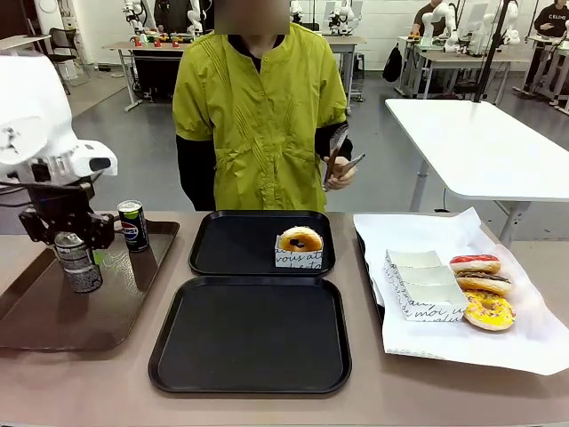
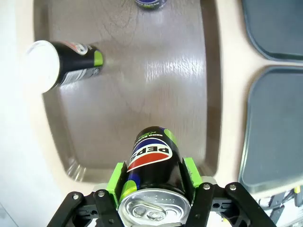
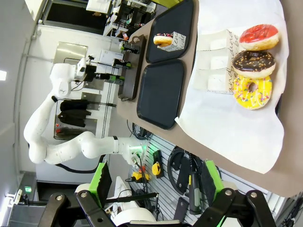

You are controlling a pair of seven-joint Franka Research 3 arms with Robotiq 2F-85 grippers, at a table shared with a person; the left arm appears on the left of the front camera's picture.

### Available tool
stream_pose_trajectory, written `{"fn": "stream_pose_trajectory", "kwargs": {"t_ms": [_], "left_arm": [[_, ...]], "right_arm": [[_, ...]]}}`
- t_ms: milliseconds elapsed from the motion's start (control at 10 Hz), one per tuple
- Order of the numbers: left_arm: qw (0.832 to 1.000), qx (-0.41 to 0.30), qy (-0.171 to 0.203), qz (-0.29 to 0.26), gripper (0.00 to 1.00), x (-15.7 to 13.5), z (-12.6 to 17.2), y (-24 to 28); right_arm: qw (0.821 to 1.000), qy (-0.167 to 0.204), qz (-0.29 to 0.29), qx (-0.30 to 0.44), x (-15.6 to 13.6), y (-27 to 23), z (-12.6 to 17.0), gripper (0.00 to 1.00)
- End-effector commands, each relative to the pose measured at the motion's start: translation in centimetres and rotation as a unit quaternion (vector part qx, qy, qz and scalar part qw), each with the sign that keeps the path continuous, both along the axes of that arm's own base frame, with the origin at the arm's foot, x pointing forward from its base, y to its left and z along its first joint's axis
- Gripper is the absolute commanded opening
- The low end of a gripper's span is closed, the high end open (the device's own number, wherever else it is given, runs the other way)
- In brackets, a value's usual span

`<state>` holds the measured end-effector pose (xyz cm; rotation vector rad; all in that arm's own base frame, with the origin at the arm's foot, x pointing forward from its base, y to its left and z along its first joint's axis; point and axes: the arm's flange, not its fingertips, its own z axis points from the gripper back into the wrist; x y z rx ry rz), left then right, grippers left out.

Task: Set up donuts and drinks on trays.
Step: Pick up one Pepsi coke and place it on the Flat Tray.

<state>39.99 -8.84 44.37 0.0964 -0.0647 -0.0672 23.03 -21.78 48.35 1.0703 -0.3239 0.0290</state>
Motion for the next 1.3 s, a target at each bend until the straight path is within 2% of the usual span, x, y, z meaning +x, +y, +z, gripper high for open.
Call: {"fn": "stream_pose_trajectory", "kwargs": {"t_ms": [0,300,400,900,1000,1200], "left_arm": [[1.000,0.022,-0.013,0.004,0.59,-2.2,3.7,-0.7],[0.999,0.020,-0.014,0.029,0.59,-2.4,4.7,0.0],[1.000,0.013,-0.012,-0.003,0.59,-3.1,4.7,-0.4],[1.000,0.013,-0.007,0.001,0.59,-3.2,4.5,-0.4],[1.000,0.021,-0.002,-0.019,0.59,-1.8,4.3,-2.6],[0.998,0.041,-0.013,-0.037,0.59,-1.2,3.4,-6.6]], "right_arm": [[1.000,-0.004,-0.001,0.003,0.0,0.2,0.1,1.00],[1.000,-0.004,-0.001,0.003,0.0,0.2,0.1,1.00],[1.000,-0.004,-0.001,0.003,0.0,0.2,0.1,1.00],[1.000,-0.004,-0.001,0.003,0.0,0.2,0.1,1.00],[1.000,-0.004,-0.001,0.003,0.0,0.2,0.1,1.00],[1.000,-0.004,-0.001,0.003,0.0,0.2,0.1,1.00]]}}
